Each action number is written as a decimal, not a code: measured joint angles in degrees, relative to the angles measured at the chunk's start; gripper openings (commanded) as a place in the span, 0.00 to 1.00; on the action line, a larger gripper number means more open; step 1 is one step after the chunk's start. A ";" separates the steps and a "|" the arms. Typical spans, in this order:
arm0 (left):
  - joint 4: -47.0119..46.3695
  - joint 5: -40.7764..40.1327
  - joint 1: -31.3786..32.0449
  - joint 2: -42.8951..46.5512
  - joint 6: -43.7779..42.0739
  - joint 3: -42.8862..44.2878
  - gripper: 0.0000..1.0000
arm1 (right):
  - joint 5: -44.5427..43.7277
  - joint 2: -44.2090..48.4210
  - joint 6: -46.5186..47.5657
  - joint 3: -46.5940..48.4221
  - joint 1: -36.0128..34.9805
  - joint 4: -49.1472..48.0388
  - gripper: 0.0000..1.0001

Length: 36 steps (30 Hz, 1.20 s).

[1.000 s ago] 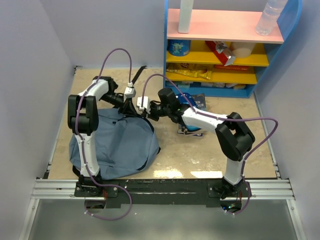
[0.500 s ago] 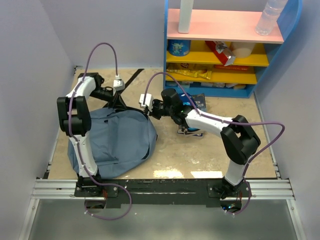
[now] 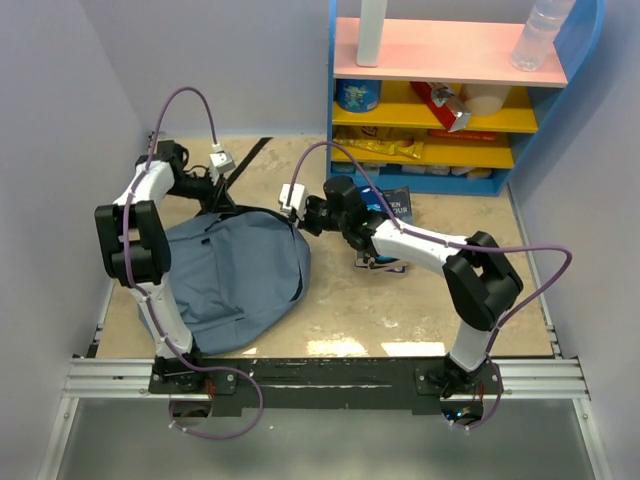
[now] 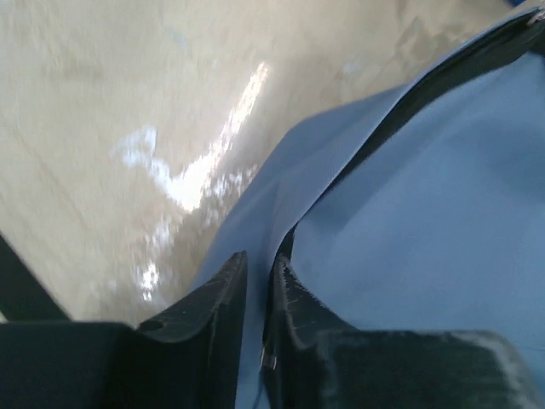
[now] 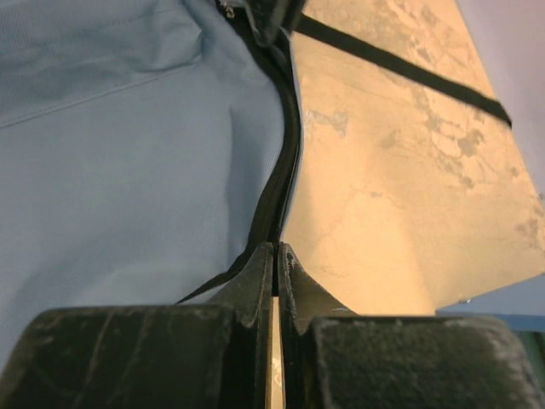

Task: Pack the student bag
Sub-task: Unzip the student bag at the center of the board.

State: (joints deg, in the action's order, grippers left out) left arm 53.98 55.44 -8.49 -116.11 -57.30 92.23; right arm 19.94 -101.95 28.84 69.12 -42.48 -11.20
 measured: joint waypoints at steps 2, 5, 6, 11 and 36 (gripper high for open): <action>-1.62 -2.84 -0.35 1.27 -0.20 -2.69 0.60 | -0.35 0.00 -0.17 -0.24 0.07 0.59 0.00; -0.57 -3.80 -1.60 2.67 -2.75 -3.82 0.87 | -0.87 0.00 -0.55 -0.50 0.50 1.62 0.00; 0.55 -3.39 -1.92 3.04 -3.72 -3.37 0.92 | -0.87 -0.02 -0.72 -0.50 0.57 1.62 0.00; 6.84 2.43 0.00 3.21 -10.38 3.43 0.96 | 0.57 -0.33 -2.86 -0.44 0.76 1.07 0.00; 11.54 8.41 16.04 -13.40 -20.61 15.98 0.08 | -1.53 -4.90 -6.10 0.15 -3.15 -3.32 0.00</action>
State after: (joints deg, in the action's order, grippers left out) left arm 65.52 63.86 7.55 -129.51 -77.91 108.20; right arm 18.41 -106.85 22.74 69.28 -45.63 -14.52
